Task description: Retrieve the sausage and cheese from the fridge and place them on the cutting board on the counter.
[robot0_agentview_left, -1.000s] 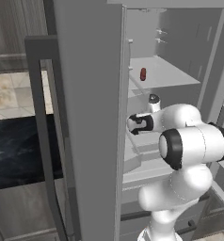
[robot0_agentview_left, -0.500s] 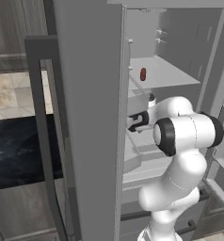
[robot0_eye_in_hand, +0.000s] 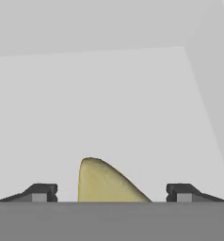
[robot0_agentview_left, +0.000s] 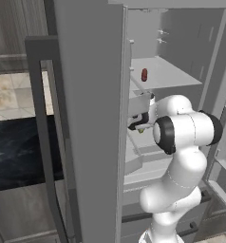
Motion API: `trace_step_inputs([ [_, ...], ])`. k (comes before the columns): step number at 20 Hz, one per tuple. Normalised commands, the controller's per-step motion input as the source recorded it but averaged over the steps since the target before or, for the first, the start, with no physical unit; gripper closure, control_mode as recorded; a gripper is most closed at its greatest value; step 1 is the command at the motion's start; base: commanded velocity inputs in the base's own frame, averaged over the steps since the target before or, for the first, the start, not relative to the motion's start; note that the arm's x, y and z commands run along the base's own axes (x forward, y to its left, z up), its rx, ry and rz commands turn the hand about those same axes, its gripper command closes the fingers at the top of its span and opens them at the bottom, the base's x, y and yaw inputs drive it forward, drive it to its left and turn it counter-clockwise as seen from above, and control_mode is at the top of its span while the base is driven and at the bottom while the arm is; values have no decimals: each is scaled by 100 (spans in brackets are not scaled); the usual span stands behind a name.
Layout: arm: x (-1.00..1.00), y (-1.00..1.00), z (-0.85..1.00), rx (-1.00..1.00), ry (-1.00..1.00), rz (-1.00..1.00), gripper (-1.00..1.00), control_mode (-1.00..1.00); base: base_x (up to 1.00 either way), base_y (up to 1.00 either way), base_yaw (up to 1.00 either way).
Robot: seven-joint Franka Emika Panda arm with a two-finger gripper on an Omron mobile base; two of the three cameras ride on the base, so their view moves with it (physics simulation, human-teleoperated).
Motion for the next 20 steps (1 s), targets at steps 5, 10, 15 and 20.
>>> trace_step_inputs([
  [5,0,0,-5,0,0,0,100,-100,0,0,0],
  [10,-2,-8,-19,-1,-1,0,100,-100,0,0,0],
  [15,-14,-14,-38,-6,-18,0,100,-100,0,0,0],
  [20,-44,0,-13,-4,-19,0,100,-100,0,0,0],
])
